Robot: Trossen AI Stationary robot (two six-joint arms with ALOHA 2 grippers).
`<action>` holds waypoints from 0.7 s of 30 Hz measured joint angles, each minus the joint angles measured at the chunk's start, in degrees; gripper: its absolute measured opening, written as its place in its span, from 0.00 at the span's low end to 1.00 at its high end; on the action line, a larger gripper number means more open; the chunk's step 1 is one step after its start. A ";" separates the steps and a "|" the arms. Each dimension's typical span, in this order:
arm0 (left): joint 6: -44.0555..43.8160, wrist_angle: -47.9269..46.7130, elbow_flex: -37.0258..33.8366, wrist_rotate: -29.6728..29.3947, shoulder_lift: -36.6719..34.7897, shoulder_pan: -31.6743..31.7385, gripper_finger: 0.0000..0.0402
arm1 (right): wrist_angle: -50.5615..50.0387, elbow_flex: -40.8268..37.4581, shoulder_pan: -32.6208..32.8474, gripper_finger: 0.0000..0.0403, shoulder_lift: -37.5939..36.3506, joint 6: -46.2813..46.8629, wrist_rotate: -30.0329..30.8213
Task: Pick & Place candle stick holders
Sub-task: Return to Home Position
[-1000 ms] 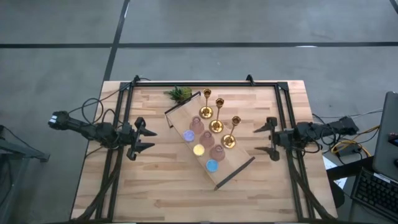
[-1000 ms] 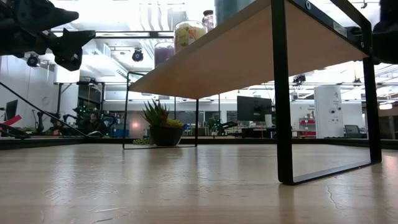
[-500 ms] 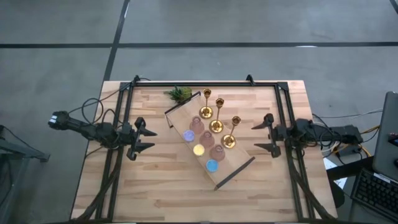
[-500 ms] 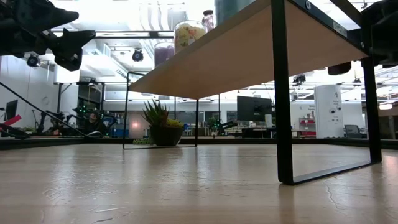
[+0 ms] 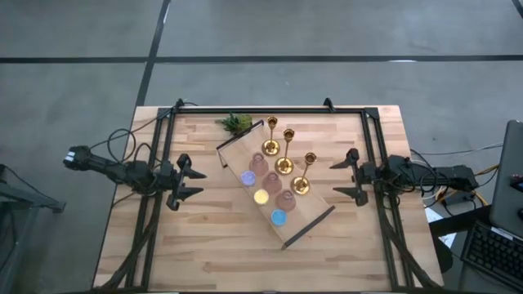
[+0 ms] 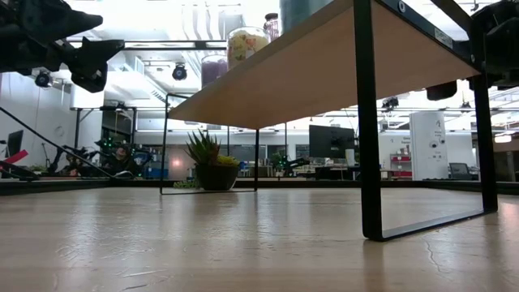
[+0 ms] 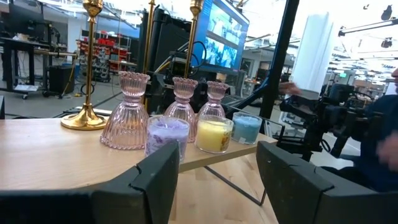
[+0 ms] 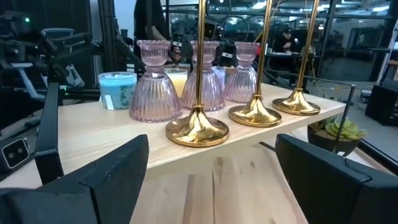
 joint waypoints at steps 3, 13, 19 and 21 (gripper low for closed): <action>0.00 -0.01 0.00 0.00 0.00 -0.02 0.54 | 0.03 0.00 0.00 0.85 0.44 0.01 0.00; 0.00 -0.18 -0.70 0.00 0.00 -0.02 0.54 | 0.02 0.00 0.02 0.86 0.67 0.01 0.00; 0.00 -0.65 -0.74 0.00 0.00 0.00 0.54 | 0.02 0.00 0.02 0.85 0.67 -0.01 0.00; 0.02 -0.66 -0.74 0.00 0.00 -0.02 0.54 | 0.02 0.00 0.02 0.85 0.67 -0.01 0.00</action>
